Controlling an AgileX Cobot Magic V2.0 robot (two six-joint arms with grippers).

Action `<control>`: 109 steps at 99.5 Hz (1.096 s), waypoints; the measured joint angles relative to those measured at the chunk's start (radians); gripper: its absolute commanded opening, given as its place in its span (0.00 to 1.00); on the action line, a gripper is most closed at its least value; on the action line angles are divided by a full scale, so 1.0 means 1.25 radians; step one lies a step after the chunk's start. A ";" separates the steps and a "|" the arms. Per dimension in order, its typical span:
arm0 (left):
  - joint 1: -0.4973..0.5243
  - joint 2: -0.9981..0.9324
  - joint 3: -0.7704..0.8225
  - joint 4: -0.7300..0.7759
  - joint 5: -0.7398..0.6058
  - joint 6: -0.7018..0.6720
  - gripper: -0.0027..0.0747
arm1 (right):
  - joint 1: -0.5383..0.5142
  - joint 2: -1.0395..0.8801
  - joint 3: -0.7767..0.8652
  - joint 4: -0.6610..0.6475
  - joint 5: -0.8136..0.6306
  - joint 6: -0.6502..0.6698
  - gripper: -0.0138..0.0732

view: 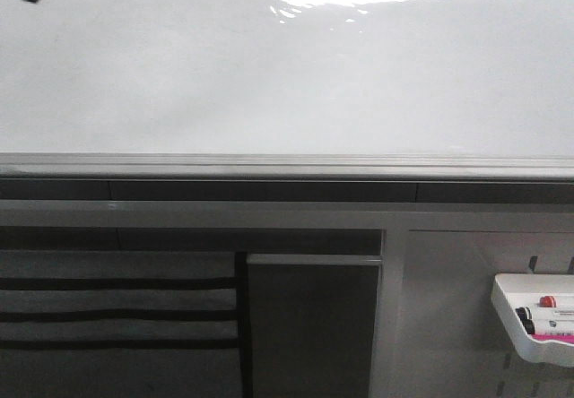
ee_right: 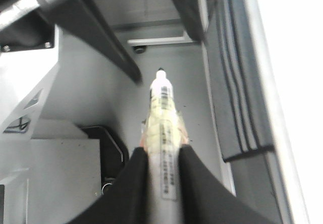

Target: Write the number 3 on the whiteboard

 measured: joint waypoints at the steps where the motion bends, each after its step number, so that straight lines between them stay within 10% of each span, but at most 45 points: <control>1: 0.003 -0.003 0.003 0.000 -0.002 -0.002 0.51 | -0.004 -0.007 0.005 0.000 -0.002 0.002 0.18; 57: 0.119 -0.206 0.181 -0.064 -0.140 -0.116 0.51 | -0.226 -0.408 0.495 -0.007 -0.321 0.143 0.18; 109: 0.119 -0.206 0.181 -0.066 -0.150 -0.117 0.51 | -0.228 -0.395 0.503 0.040 -0.390 0.151 0.18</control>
